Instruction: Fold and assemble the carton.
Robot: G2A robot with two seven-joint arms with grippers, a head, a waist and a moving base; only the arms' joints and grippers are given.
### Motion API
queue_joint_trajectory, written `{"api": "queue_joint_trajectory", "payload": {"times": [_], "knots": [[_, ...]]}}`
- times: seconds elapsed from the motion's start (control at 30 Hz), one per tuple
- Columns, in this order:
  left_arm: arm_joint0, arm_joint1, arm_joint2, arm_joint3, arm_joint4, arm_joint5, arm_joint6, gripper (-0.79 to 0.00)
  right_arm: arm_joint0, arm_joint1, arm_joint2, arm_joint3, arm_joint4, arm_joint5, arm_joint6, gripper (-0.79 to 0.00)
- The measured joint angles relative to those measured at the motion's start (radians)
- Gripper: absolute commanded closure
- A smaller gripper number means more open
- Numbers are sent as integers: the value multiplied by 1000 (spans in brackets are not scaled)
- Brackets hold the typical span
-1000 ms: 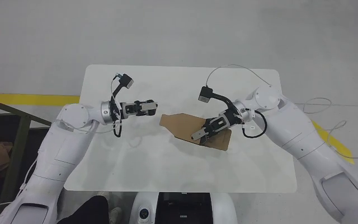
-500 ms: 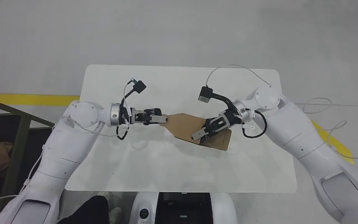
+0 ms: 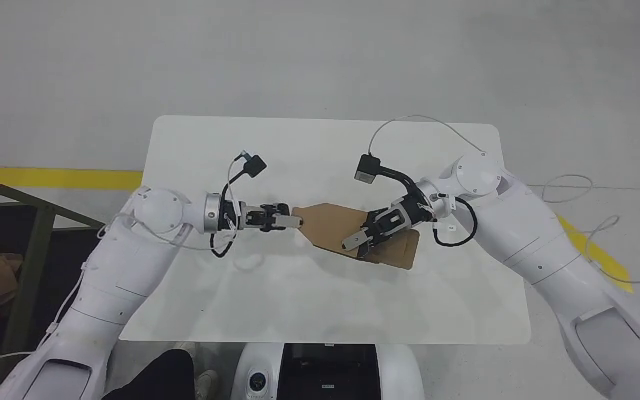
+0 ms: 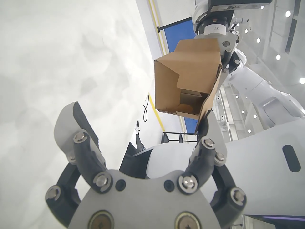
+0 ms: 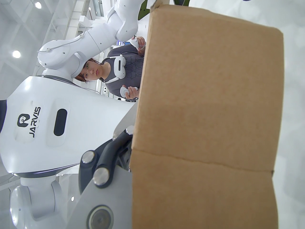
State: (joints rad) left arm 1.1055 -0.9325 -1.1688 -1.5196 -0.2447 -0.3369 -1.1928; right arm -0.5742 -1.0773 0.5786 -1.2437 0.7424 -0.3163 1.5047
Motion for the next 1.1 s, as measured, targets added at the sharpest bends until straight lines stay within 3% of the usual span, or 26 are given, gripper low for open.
{"api": "queue_joint_trajectory", "payload": {"times": [0.27, 0.6, 1.1], "knots": [[-16, -6, 26, 16, -2, 1, 5, -785, 0, 0, 0, 0, 0, 0, 0, 0], [-24, -4, -5, 16, -21, 1, 53, -785, 0, 0, 0, 0, 0, 0, 0, 0], [-15, -19, 59, 34, -55, 15, 55, -785, 0, 0, 0, 0, 0, 0, 0, 0]]}}
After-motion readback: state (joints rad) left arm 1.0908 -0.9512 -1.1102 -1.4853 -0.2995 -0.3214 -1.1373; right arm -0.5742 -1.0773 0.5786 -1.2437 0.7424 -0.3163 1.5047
